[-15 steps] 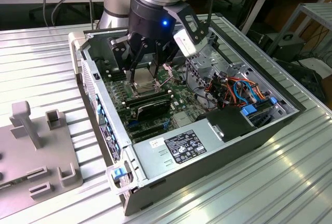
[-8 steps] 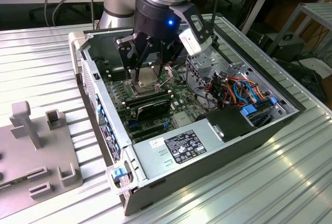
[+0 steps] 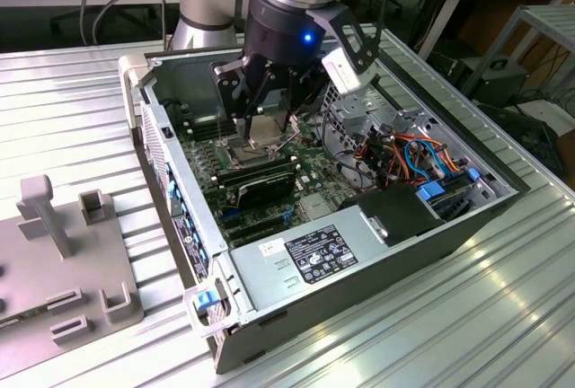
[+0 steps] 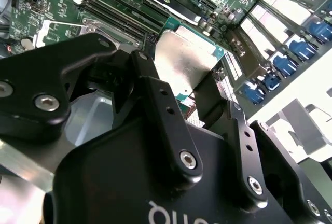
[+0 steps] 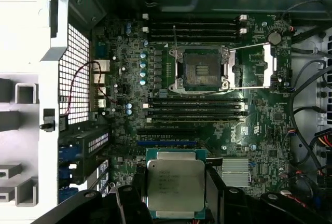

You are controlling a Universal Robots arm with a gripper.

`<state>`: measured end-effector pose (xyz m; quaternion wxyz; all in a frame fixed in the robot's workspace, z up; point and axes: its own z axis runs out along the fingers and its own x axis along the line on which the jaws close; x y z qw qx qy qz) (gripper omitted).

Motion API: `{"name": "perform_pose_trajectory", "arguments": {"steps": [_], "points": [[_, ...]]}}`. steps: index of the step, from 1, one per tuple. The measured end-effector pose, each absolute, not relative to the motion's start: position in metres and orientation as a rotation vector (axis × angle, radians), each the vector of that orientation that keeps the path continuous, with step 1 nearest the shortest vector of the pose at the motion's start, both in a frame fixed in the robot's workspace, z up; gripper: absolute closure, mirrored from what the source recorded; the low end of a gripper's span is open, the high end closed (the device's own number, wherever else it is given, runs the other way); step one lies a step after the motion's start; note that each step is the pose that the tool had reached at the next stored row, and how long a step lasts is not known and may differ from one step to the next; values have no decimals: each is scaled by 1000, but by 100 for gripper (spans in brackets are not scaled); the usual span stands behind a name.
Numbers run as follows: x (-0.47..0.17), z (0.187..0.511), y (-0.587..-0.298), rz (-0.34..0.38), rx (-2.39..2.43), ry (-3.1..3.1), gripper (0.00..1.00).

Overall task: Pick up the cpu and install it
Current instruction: 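Pick up the cpu and move it towards the insertion slot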

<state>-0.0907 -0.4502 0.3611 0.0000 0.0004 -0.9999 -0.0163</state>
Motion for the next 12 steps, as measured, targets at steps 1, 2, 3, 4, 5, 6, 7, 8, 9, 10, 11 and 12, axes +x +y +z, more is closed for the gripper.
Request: {"name": "perform_pose_trajectory", "arguments": {"steps": [1,2,3,4,5,6,7,8,9,10,11,12], "points": [[-89,361,-450,-51,1,-3141,45],[-88,361,-450,-51,1,-3141,45],[-88,361,-450,-51,1,-3141,45],[-88,361,-450,-51,1,-3141,45],[-88,361,-450,-51,1,-3141,45],[-88,361,-450,-51,1,-3141,45],[-88,361,-450,-51,1,-3141,45],[-88,361,-450,-51,1,-3141,45],[-88,361,-450,-51,1,-3141,45],[-87,361,-450,-52,2,-3141,45],[-87,361,-450,-52,1,-3141,45],[-87,361,-450,-52,1,-3141,45]]}}
